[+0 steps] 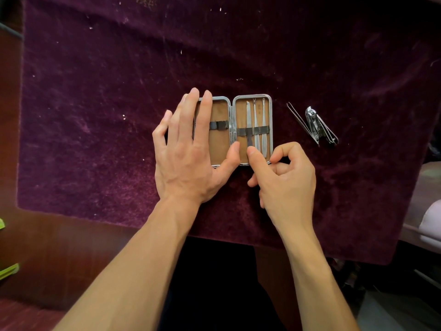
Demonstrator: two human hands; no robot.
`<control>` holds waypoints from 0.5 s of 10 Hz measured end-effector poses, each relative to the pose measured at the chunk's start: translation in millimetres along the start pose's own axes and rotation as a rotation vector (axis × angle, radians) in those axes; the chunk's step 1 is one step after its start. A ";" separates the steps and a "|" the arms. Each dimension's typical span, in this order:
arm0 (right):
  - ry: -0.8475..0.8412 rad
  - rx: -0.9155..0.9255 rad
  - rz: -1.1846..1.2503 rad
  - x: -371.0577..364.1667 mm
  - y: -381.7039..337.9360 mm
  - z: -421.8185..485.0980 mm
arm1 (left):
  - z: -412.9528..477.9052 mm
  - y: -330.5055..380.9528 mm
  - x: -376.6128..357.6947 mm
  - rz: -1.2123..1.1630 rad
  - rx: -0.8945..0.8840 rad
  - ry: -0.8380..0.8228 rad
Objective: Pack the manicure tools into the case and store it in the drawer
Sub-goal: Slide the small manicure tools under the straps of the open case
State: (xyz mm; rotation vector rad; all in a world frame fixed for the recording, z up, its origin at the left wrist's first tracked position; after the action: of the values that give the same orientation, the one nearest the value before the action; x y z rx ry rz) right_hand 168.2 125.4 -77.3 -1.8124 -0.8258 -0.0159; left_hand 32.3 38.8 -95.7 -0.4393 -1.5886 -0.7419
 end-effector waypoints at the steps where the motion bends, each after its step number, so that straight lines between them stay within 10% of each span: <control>1: 0.006 0.007 -0.007 0.0 -0.5 -0.5 | 0.4 -0.2 0.0 0.001 0.000 0.000; 5: 0.330 0.191 -0.191 44.4 11.7 6.4 | 0.0 0.2 0.4 -0.002 -0.001 -0.018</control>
State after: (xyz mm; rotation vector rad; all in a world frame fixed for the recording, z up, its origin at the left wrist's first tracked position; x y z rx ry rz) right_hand 205.8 152.0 -72.3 -1.4954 -0.7332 -0.3401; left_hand 32.4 38.9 -95.3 -0.4466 -1.6060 -0.7423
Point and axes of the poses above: each hand's wrist, its own z-axis towards the middle knuckle, its own x-axis out of the back of the hand, y = z × x, the point moved 1 cm from there along z, towards the middle knuckle, and after that the axes turned 5 degrees about x, right-handed, at the moved point
